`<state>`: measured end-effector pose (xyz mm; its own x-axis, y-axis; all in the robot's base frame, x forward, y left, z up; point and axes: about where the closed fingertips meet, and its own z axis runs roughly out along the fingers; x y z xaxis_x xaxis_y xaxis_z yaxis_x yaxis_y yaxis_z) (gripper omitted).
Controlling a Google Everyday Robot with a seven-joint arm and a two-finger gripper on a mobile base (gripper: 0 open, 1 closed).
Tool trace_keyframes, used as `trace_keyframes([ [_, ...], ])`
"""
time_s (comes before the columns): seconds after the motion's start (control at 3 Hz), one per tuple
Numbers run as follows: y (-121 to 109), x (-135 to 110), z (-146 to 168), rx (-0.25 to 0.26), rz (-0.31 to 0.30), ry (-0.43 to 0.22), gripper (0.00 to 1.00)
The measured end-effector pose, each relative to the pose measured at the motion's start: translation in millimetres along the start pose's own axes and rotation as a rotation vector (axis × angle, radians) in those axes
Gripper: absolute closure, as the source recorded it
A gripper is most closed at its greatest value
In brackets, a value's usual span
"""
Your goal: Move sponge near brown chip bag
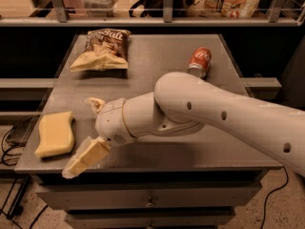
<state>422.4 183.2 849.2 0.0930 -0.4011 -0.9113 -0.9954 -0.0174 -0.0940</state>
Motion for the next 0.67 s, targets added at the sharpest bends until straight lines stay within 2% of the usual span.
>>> trace_keyframes([
  [0.67, -20, -12, 40, -0.053, -0.021, -0.062, 0.0],
])
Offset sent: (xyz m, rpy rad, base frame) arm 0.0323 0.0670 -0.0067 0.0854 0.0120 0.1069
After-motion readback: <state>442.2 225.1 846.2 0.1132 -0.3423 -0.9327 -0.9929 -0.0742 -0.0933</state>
